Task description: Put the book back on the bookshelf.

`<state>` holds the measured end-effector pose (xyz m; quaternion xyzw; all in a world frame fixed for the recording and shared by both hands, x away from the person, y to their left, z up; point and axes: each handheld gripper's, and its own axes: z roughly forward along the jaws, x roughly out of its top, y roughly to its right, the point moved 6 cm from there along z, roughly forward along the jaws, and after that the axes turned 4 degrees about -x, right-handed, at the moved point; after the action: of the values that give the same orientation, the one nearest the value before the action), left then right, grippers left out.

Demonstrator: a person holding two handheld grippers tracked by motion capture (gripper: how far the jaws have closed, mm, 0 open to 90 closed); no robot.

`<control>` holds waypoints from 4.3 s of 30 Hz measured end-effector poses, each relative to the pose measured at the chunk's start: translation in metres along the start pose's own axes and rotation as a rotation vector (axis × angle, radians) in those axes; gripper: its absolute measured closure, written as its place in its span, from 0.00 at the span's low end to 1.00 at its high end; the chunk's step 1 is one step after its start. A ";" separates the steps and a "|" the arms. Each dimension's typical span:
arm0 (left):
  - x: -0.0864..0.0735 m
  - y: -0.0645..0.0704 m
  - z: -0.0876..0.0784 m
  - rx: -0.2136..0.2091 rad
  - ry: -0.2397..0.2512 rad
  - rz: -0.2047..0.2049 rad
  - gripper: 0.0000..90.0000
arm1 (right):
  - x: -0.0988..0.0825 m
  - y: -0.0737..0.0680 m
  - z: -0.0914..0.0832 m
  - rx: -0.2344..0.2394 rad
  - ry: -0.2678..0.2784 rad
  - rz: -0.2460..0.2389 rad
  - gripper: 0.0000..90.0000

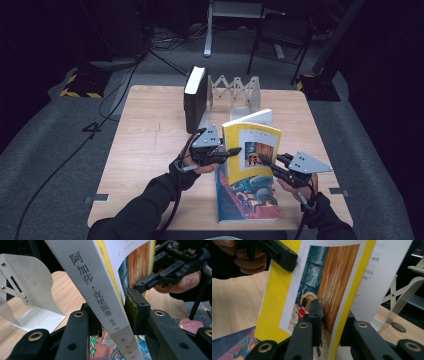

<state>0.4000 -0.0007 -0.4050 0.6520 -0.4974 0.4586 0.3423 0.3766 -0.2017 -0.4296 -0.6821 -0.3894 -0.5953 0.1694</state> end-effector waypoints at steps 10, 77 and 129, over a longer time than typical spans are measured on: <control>0.002 0.021 0.001 -0.017 0.011 0.057 0.77 | -0.011 0.017 -0.013 -0.047 -0.067 0.046 0.47; 0.012 0.013 0.019 0.107 0.075 0.050 0.83 | -0.018 0.014 -0.004 -0.018 -0.096 0.071 0.45; -0.054 -0.123 -0.015 0.937 0.049 -0.265 0.83 | -0.035 0.017 0.002 -0.032 -0.196 0.050 0.43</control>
<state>0.5103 0.0646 -0.4494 0.7827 -0.1416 0.6009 0.0790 0.3907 -0.2224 -0.4597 -0.7491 -0.3774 -0.5276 0.1342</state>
